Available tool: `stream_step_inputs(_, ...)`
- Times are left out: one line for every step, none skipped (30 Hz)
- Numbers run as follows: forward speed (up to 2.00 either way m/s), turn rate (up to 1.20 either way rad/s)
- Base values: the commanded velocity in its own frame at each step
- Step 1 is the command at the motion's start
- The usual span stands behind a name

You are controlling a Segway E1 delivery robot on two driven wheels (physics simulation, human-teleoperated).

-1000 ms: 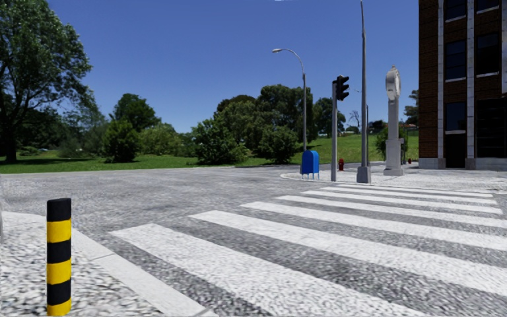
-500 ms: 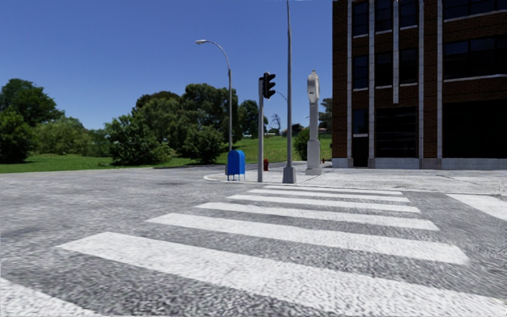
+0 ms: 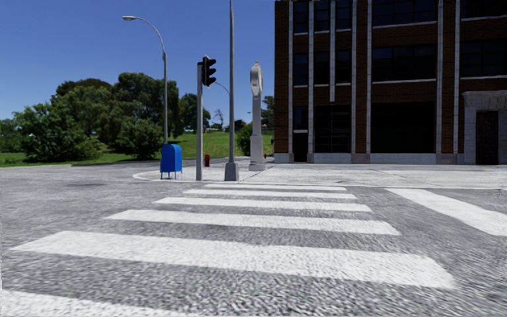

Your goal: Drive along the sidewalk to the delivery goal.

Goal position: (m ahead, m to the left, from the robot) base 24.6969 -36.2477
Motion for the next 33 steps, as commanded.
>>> stream_step_inputs(1.46, -0.70)
stream_step_inputs(1.46, -0.70)
stream_step_inputs(1.46, -0.69)
stream_step_inputs(1.46, -0.69)
stream_step_inputs(1.46, -0.69)
stream_step_inputs(1.46, -0.69)
stream_step_inputs(1.46, -0.69)
stream_step_inputs(1.45, -0.66)
stream_step_inputs(1.45, -0.60)
stream_step_inputs(1.45, -0.59)
stream_step_inputs(1.45, -0.59)
stream_step_inputs(1.45, -0.58)
stream_step_inputs(1.45, -0.58)
stream_step_inputs(1.44, -0.58)
stream_step_inputs(1.44, -0.58)
stream_step_inputs(1.44, -0.58)
stream_step_inputs(1.44, -0.47)
stream_step_inputs(1.52, -0.22)
stream_step_inputs(2.00, 0.00)
stream_step_inputs(2.00, 0.00)
stream_step_inputs(2.00, 0.00)
stream_step_inputs(2.00, 0.00)
stream_step_inputs(2.00, 0.00)
stream_step_inputs(2.00, 0.00)
stream_step_inputs(2.00, 0.00)
stream_step_inputs(2.00, 0.04)
stream_step_inputs(2.00, 0.28)
stream_step_inputs(2.00, 0.36)
stream_step_inputs(2.00, 0.36)
stream_step_inputs(2.00, 0.43)
stream_step_inputs(2.00, 0.45)
stream_step_inputs(2.00, 0.45)
stream_step_inputs(2.00, 0.45)
